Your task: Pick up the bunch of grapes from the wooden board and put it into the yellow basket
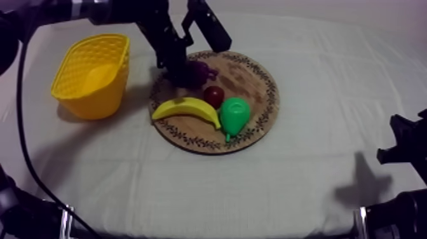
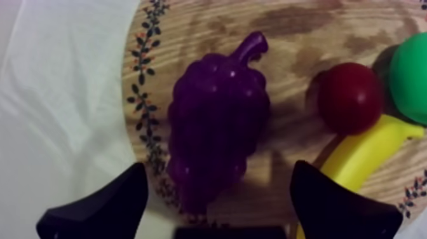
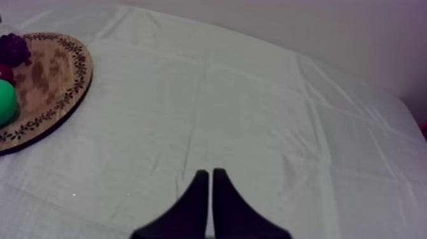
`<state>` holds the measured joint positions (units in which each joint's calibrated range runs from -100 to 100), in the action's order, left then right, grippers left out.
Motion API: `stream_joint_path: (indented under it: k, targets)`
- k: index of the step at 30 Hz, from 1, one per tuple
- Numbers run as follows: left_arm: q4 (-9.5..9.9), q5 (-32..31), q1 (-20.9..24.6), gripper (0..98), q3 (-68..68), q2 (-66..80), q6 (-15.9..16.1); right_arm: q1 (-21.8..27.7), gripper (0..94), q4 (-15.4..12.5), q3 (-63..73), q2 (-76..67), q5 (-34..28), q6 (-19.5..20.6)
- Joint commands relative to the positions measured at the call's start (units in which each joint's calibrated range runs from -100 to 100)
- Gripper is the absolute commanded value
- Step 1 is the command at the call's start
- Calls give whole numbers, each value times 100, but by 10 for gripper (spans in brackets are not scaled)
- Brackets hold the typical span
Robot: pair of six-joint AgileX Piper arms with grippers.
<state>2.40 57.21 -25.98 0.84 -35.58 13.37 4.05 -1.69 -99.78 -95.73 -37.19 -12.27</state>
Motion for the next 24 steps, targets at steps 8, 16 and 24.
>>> stream_joint_path:
  k: [8, 16, 24]
  targets:
    - [-39, 263, -2, 828, 604, -647, 26, 1, 5, 1, 1, -2, 2, -1]
    - [-69, 417, 10, 812, 804, -827, 18, 1, 5, 1, 1, -2, 2, -1]
    - [-61, 375, 4, 643, 802, -828, -46, 1, 5, 1, 1, -2, 2, -1]
